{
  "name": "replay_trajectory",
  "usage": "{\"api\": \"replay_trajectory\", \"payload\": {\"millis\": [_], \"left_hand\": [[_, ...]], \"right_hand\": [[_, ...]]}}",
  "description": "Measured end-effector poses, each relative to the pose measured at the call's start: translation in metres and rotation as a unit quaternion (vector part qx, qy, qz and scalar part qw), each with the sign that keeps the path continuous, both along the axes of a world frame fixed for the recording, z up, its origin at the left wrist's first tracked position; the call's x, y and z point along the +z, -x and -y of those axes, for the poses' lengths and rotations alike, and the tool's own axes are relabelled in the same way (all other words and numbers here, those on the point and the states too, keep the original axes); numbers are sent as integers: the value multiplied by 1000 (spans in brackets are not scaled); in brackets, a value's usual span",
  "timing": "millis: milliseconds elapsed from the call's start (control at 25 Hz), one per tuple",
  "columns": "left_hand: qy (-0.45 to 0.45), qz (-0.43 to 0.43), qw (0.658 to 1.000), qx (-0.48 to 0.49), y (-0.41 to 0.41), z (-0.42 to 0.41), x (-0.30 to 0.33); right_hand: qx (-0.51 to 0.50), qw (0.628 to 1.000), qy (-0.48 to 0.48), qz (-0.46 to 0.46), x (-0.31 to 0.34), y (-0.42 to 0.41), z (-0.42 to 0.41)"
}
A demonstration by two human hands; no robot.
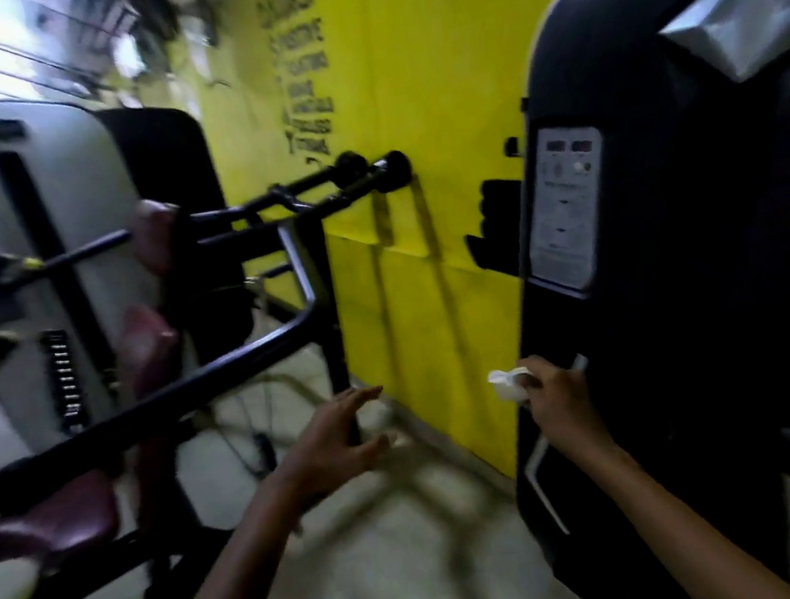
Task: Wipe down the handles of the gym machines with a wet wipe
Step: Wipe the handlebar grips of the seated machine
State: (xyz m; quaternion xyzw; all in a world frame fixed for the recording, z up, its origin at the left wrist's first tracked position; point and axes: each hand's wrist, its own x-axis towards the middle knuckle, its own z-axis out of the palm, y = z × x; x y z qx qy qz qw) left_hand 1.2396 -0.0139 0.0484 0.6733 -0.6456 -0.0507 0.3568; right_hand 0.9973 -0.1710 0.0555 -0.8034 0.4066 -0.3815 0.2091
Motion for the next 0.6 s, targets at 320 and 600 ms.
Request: {"api": "replay_trajectory", "payload": {"millis": [320, 600], "left_hand": [[2, 10, 980, 199, -133, -177, 22], [23, 11, 955, 296, -178, -254, 22]], "right_hand": [[117, 987, -94, 59, 35, -189, -109], [248, 962, -74, 84, 53, -293, -178]]}}
